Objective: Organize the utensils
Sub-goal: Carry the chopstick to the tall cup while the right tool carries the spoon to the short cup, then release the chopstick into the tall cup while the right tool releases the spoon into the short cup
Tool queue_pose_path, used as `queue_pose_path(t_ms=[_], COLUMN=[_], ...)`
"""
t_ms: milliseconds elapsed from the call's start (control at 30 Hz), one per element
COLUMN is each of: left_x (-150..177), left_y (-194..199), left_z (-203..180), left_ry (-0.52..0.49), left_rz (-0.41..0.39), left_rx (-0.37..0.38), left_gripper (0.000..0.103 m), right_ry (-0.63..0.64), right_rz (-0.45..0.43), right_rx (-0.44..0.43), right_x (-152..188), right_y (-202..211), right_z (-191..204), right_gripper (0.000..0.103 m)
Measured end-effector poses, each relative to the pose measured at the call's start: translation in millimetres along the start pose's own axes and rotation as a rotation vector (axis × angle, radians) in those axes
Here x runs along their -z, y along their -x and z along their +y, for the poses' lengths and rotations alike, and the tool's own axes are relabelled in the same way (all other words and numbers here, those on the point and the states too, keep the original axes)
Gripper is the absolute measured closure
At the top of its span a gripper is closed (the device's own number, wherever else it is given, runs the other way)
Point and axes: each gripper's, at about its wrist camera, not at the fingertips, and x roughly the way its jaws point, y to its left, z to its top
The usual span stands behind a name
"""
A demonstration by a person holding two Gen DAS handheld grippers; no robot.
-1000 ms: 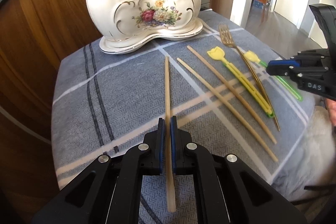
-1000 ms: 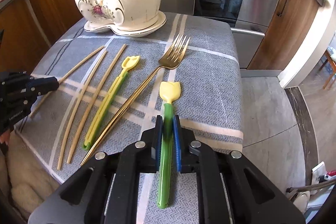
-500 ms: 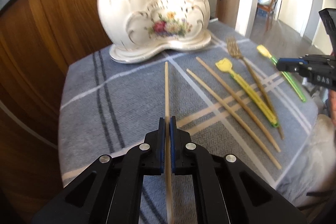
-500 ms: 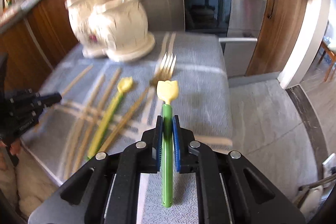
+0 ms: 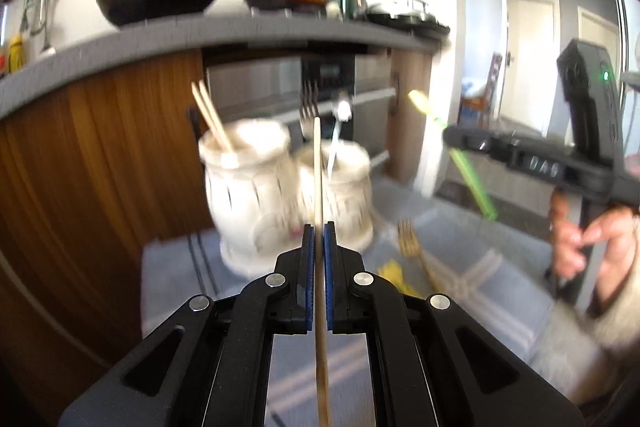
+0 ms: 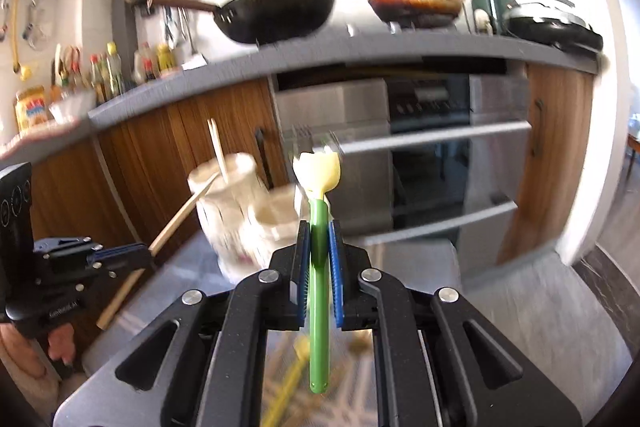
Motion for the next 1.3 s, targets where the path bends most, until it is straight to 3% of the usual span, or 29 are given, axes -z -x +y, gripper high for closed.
queue_pose_path(t_ms=[267,500,800,1000,1300], left_x=[-65.3,-95.3,-82.5,-58.1,-24.3], left_y=[-33.9,-76.8,-101.8,-82.6,-65.1], left_z=[41.3,61.3,70.7,62.5,59.4], left_ry=[0.106,0.142,0.139,0.106,0.090], left_rz=[-0.177,-0.276,-0.291,-0.290,-0.214], left_rx=[-0.026,-0.052,-0.106,-0.098,-0.097], left_gripper=[0.098,0.098,0.098,0.098,0.098], right_ry=[-0.104,-0.127,-0.092,-0.034,-0.015], right_rz=[-0.121,-0.151,-0.175,-0.133,-0.052], right_rx=[-0.078,-0.054,-0.021,-0.009,0.002], right_x=[-43.3,-45.6,-32.8,-20.7,-0.9], right_y=[-51.4,-95.7,-116.0,-108.9,-93.3], right_z=[2.8,1.9,2.8,8.9,8.8], right_gripper=[0.094,0.094,0.094,0.094,0.094])
